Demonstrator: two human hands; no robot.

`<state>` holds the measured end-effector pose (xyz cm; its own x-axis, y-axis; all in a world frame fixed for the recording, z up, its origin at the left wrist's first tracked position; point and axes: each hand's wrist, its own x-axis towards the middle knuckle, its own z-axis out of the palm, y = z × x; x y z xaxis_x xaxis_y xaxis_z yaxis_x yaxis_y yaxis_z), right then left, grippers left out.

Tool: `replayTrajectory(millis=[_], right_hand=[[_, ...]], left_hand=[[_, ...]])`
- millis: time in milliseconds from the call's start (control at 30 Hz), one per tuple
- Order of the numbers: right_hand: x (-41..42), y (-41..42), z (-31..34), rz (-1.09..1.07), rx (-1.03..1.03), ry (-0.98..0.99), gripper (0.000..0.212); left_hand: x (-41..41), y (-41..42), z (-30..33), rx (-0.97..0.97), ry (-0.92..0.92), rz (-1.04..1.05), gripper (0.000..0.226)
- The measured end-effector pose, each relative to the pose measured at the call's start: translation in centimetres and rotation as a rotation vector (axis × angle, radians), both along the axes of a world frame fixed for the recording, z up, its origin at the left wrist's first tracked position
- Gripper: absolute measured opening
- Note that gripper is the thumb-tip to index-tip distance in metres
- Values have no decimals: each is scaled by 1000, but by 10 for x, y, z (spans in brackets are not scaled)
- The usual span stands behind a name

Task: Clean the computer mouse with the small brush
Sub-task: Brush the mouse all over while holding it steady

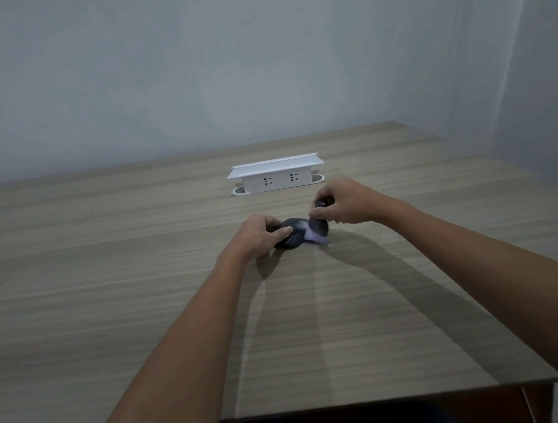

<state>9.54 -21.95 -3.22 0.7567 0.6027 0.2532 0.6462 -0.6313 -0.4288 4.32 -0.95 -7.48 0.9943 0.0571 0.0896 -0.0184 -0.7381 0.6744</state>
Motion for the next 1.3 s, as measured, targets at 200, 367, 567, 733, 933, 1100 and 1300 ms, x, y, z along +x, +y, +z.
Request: replayTrajectory(millis=[200, 367, 567, 733, 933, 1100, 1300], right_hand=[[-11, 3, 4, 43, 104, 33, 18], [0, 2, -8, -52, 60, -120, 17], [-17, 6, -9, 73, 152, 106, 18], [-2, 8, -15, -135, 143, -142, 16], [-14, 20, -8, -29, 44, -60, 18], [1, 4, -13, -228, 177, -97, 20], [1, 2, -16, -247, 191, -30, 18]], left_hand=[[-1, 1, 3, -14, 19, -5, 34], [-2, -1, 4, -44, 21, 33, 38], [-4, -2, 6, -75, 24, 52, 36], [-2, -3, 5, -103, 36, 105, 35], [0, -3, 5, -110, 43, 105, 31], [-4, -8, 7, -112, 50, 124, 35], [-3, -9, 12, -81, 103, 94, 39]])
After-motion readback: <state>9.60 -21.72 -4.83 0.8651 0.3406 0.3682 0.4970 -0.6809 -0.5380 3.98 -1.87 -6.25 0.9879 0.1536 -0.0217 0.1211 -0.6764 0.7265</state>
